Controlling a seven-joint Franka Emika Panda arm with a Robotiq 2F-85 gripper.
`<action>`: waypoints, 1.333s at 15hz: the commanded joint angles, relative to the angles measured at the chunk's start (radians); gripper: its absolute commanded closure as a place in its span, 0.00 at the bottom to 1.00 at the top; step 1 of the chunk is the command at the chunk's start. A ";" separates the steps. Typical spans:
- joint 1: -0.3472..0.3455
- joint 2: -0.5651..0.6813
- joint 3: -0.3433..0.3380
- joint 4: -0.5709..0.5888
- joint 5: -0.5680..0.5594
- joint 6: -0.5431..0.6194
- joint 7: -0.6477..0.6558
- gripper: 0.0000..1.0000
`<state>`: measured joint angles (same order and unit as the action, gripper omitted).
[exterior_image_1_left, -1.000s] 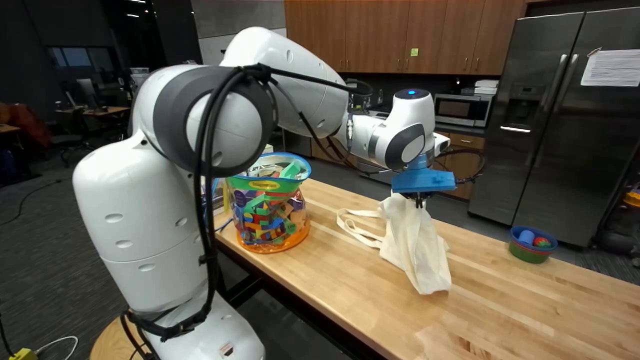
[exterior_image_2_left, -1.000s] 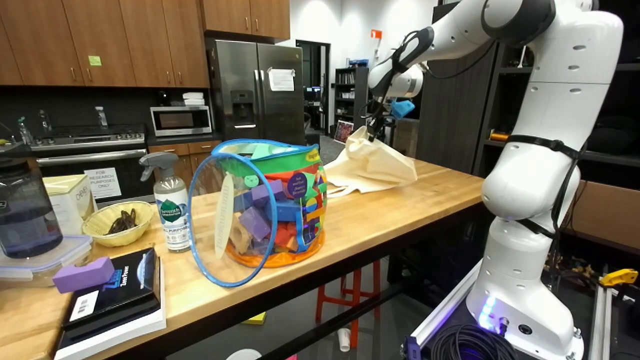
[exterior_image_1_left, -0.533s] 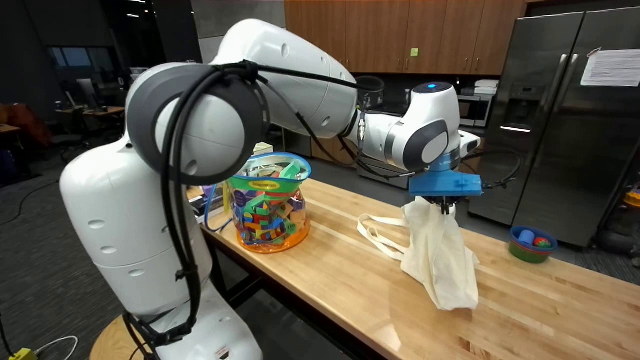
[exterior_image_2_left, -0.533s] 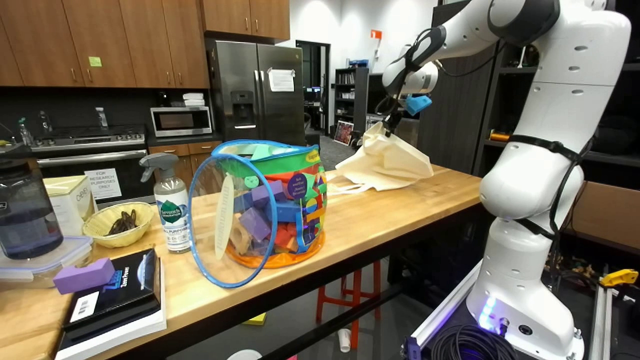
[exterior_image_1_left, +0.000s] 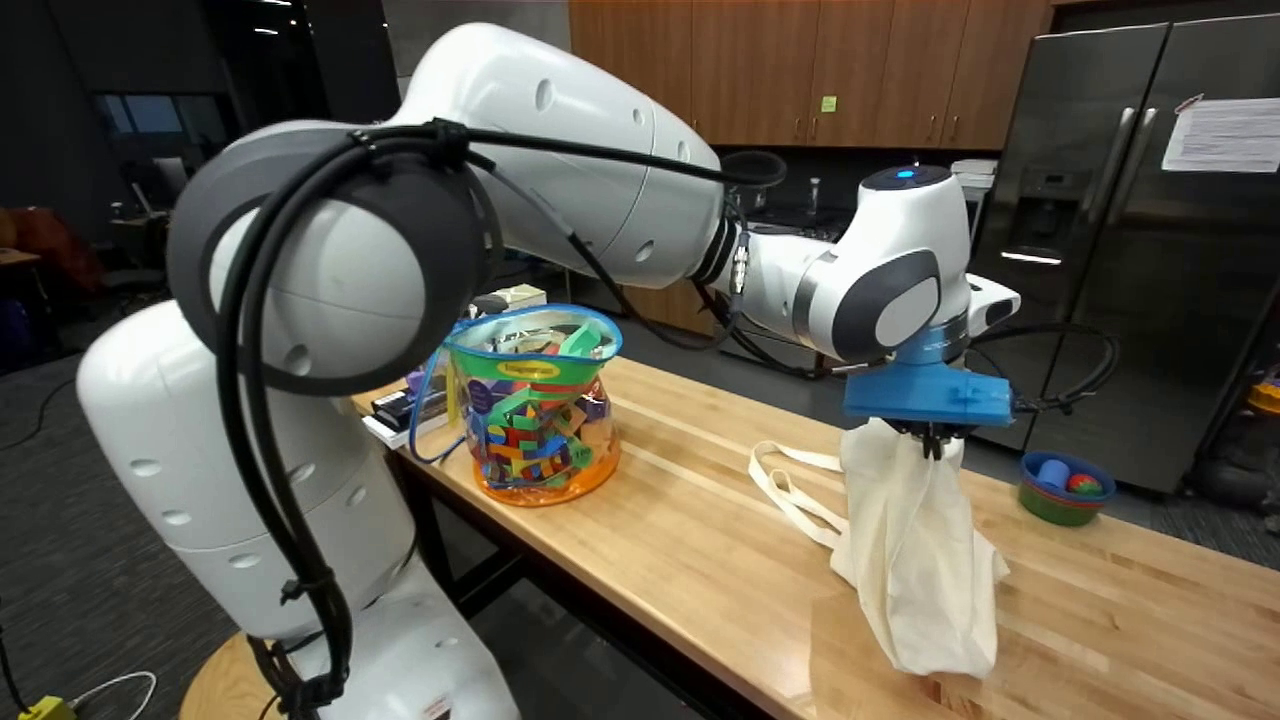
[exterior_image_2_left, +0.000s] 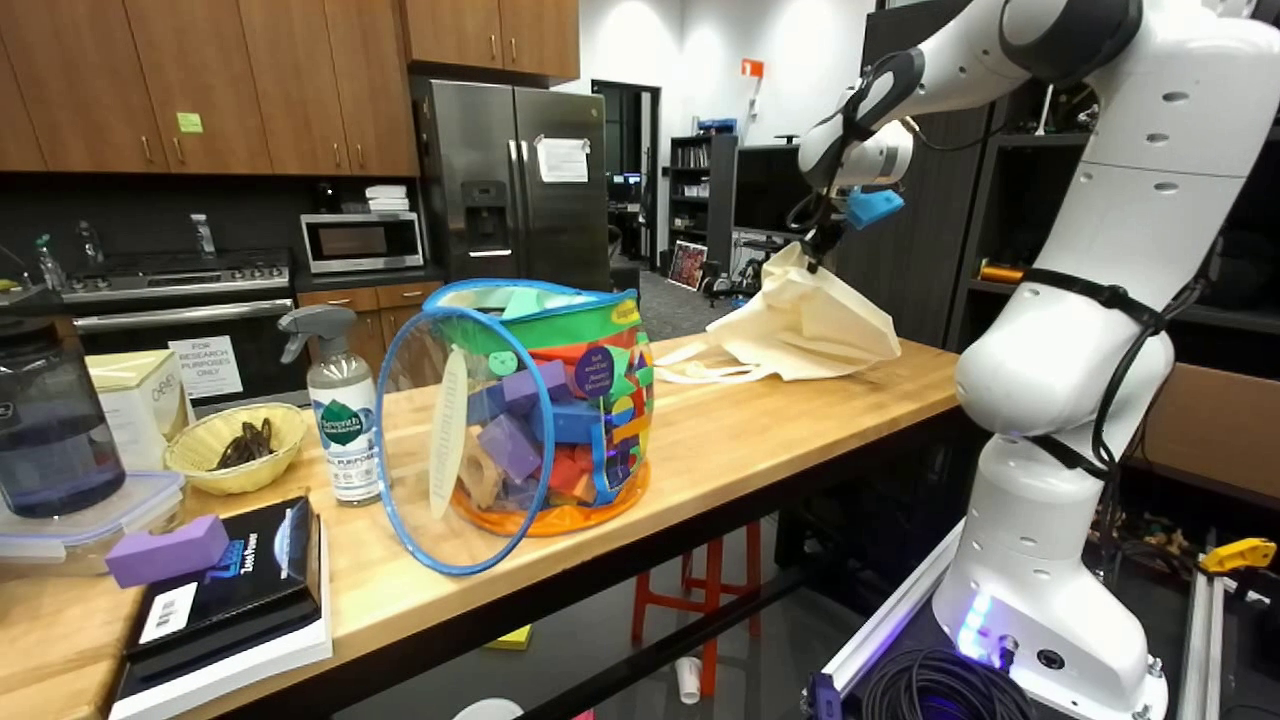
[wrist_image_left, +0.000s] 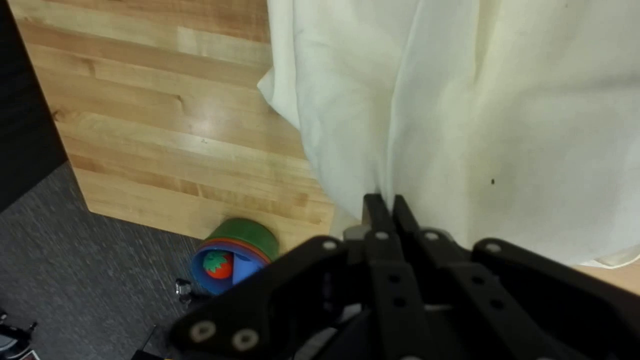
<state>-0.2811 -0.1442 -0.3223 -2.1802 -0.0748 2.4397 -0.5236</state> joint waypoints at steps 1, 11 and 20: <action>-0.024 -0.070 -0.018 -0.076 -0.055 -0.014 0.049 0.99; -0.004 -0.259 0.021 -0.386 -0.112 -0.035 0.100 0.99; 0.199 -0.348 0.138 -0.455 -0.041 -0.064 0.082 0.99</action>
<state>-0.1514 -0.4638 -0.2123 -2.6323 -0.1461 2.3967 -0.4403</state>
